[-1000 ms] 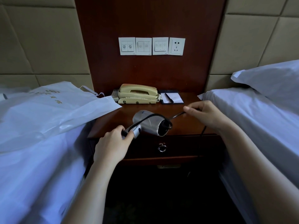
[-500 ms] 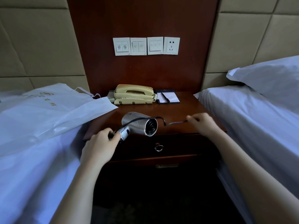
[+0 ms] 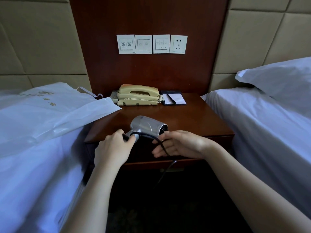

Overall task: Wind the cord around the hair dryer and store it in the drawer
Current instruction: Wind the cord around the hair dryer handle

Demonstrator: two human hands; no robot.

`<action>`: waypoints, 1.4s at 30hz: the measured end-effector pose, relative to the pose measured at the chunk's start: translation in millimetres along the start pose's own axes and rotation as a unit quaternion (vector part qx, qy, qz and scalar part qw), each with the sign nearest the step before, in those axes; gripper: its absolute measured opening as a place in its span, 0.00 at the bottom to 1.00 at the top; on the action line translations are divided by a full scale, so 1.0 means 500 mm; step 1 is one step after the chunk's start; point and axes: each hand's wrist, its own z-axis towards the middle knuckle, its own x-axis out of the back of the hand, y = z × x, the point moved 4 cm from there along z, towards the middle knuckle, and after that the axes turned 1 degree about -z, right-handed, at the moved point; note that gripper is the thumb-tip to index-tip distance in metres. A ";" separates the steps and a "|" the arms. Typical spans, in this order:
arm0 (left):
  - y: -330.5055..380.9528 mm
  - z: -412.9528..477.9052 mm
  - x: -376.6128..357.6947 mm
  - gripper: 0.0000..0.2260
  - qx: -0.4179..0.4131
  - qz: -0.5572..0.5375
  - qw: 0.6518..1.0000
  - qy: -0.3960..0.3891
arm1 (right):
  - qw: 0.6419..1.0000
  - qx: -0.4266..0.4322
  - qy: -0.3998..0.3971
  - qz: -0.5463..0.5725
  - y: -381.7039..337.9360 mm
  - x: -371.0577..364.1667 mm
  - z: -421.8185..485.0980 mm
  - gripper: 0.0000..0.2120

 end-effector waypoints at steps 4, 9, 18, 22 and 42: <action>0.001 0.001 -0.003 0.18 -0.003 -0.004 1.000 0.005 | 0.995 0.005 -0.053 0.083 0.006 -0.021 -0.003 0.14; -0.008 0.004 0.000 0.18 -0.005 0.000 1.000 0.005 | 0.991 0.021 -0.006 0.130 -0.028 -0.006 -0.023 0.08; -0.008 0.000 0.007 0.18 -0.019 -0.031 0.998 -0.056 | 0.968 0.105 0.216 0.070 -0.065 0.088 -0.040 0.18; 0.022 -0.013 0.003 0.15 -0.078 -0.058 0.990 -0.106 | 0.938 0.175 0.296 0.040 -0.078 0.111 -0.041 0.17; 0.070 -0.015 -0.027 0.17 -0.044 -0.516 0.810 -0.276 | 0.951 0.086 0.266 -0.129 0.009 0.139 -0.001 0.20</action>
